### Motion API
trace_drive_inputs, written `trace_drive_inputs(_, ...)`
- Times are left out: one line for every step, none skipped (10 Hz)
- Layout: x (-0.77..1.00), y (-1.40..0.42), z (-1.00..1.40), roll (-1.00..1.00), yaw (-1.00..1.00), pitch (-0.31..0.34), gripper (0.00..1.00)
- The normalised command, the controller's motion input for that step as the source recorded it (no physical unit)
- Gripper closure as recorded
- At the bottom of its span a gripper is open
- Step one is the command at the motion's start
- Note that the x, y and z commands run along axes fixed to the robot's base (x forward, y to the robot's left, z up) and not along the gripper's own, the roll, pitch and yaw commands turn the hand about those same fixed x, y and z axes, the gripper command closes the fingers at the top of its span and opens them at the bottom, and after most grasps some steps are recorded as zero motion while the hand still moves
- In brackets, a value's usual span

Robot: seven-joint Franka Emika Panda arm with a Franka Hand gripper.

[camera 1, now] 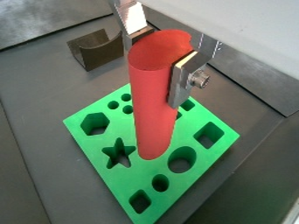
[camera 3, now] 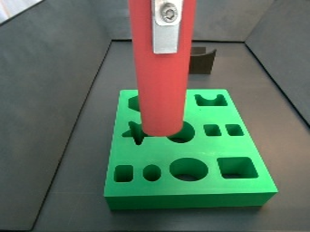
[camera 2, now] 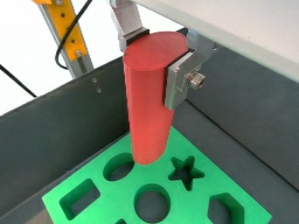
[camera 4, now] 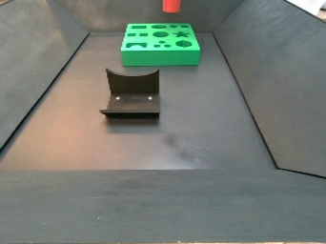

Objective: Pick up the oval object. Move up. Place the oval object on the fixture. Regrasp the oval object. Move to above the board. Insert the oval object.
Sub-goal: Insert the oval object.

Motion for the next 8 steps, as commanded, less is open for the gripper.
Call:
trace_drive_inputs(0.69, -0.31, -0.17, 0.15, 0.11, 0.000, 1.00)
trace_drive_inputs(0.75, -0.26, -0.13, 0.13, 0.17, 0.000, 1.00)
trace_drive_inputs(0.83, -0.22, -0.16, 0.12, 0.18, 0.000, 1.00)
trace_drive_inputs(0.85, -0.11, -0.17, 0.10, 0.32, 0.011, 1.00)
trace_drive_inputs(0.77, -0.27, -0.25, 0.13, 0.18, 0.000, 1.00)
trace_drive_inputs(0.41, -0.16, -0.04, 0.03, 0.07, 0.000, 1.00)
trace_drive_inputs(0.00, 0.00, 0.00, 0.00, 0.00, -0.014, 1.00)
trace_drive_inputs(0.11, -0.02, -0.13, 0.00, 0.00, -0.006, 1.00)
